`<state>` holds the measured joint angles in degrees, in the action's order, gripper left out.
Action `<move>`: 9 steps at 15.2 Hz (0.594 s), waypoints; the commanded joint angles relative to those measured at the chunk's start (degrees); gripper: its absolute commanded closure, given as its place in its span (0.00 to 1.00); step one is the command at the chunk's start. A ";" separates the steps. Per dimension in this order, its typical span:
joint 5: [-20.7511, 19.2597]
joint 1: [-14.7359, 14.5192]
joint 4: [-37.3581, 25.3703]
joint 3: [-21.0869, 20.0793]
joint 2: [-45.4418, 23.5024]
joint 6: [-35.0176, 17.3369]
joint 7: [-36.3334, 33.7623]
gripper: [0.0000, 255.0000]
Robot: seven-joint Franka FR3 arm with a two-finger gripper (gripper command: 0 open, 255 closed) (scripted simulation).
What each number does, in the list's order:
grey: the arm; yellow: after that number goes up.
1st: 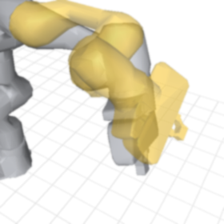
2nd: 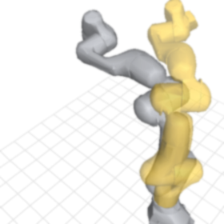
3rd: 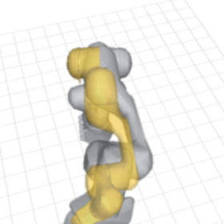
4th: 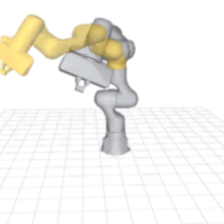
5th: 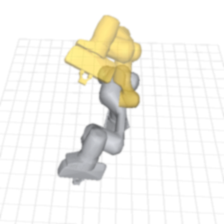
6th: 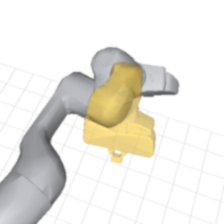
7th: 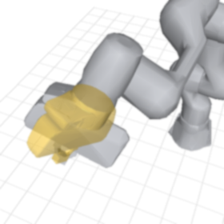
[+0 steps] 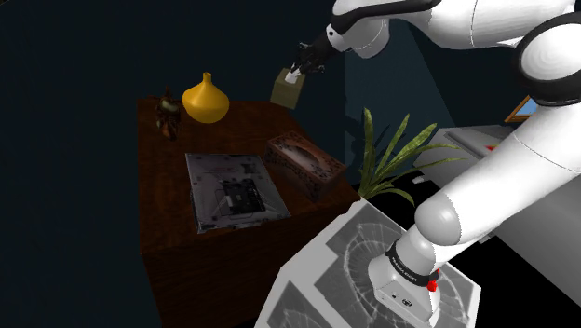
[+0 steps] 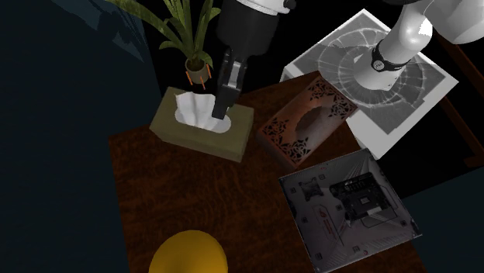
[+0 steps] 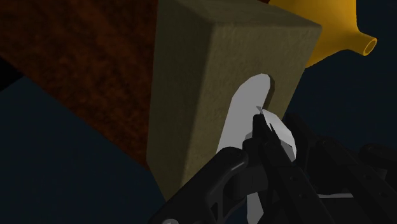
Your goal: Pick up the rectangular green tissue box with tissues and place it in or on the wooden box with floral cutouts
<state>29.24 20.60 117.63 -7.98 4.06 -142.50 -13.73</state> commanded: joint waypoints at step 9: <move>1.56 -1.38 19.25 -1.39 23.11 3.02 -3.29 1.00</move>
<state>30.66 19.41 134.76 -9.16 24.46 -139.96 -16.51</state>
